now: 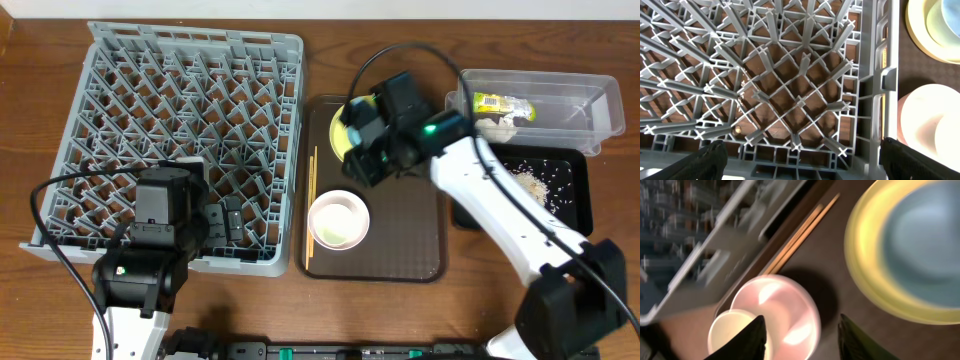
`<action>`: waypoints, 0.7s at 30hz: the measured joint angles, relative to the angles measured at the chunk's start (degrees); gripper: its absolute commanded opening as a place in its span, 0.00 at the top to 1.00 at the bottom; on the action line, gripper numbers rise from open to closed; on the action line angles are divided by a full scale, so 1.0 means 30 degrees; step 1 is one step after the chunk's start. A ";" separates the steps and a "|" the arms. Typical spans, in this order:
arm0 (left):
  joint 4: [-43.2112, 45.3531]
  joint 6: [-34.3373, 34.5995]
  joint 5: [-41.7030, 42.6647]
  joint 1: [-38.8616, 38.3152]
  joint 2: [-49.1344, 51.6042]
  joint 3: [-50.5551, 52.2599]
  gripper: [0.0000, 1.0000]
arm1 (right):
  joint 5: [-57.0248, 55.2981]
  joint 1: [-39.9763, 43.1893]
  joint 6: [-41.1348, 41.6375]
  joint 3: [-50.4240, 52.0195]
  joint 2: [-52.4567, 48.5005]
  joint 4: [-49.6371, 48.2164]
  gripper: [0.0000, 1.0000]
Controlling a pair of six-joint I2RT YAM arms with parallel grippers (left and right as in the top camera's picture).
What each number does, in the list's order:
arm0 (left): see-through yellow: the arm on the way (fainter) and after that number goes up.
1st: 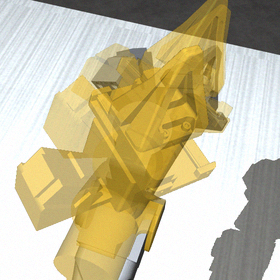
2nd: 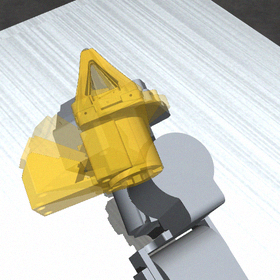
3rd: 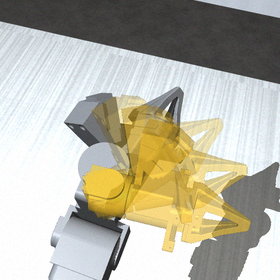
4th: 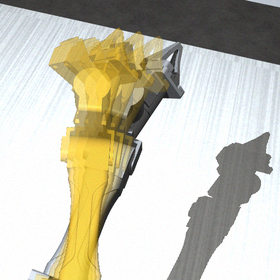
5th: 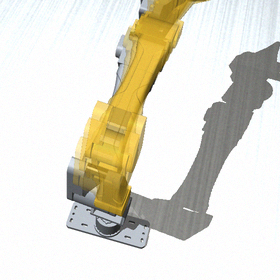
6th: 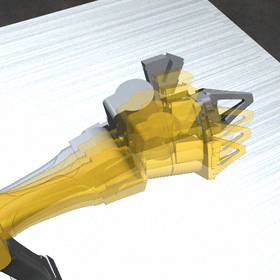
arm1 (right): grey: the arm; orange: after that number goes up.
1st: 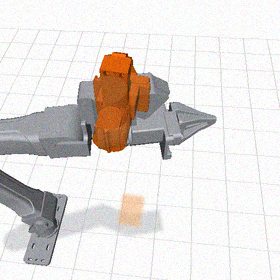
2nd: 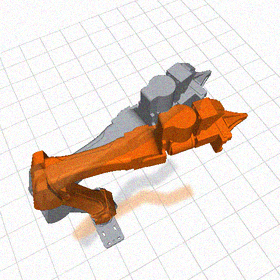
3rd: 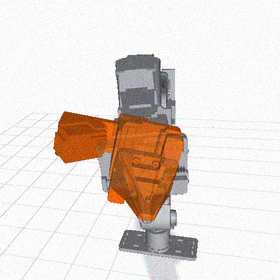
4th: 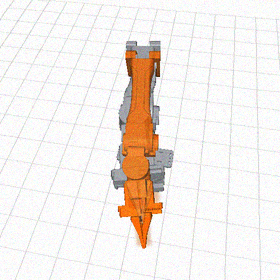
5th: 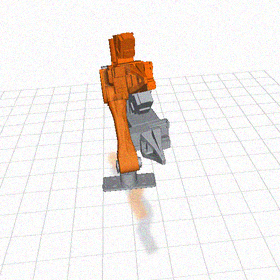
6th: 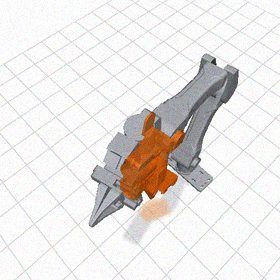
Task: Sort waste into correct bins and load items into the dishwasher
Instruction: 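Grasp the white bowl with the right gripper and lift it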
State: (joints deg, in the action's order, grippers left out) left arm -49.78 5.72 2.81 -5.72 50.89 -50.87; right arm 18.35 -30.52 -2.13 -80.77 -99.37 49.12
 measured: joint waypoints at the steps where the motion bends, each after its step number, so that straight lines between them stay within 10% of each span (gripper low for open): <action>1: 0.0007 0.0000 -0.0007 0.0000 0.0000 0.0000 0.02 | 0.0029 -0.0350 0.0036 0.0029 -0.0226 0.0197 0.61; 9: 0.0000 0.0000 0.0000 0.0000 0.0000 0.0000 0.02 | -0.1231 -0.2521 0.0976 0.0503 -0.2310 0.0823 0.66; 13: 0.0000 0.0000 -0.0007 0.0000 0.0000 0.0000 0.02 | -0.1938 -0.2878 0.1195 0.0583 -0.2943 0.0823 0.97; 21: 0.0000 0.0000 -0.0007 0.0000 0.0000 0.0000 0.02 | -0.2463 -0.2761 0.1530 0.0583 -0.3104 0.1042 0.99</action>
State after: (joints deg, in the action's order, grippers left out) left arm -49.78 5.72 2.79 -5.72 50.89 -50.87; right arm 10.96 -38.81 2.46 -79.02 -108.68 52.25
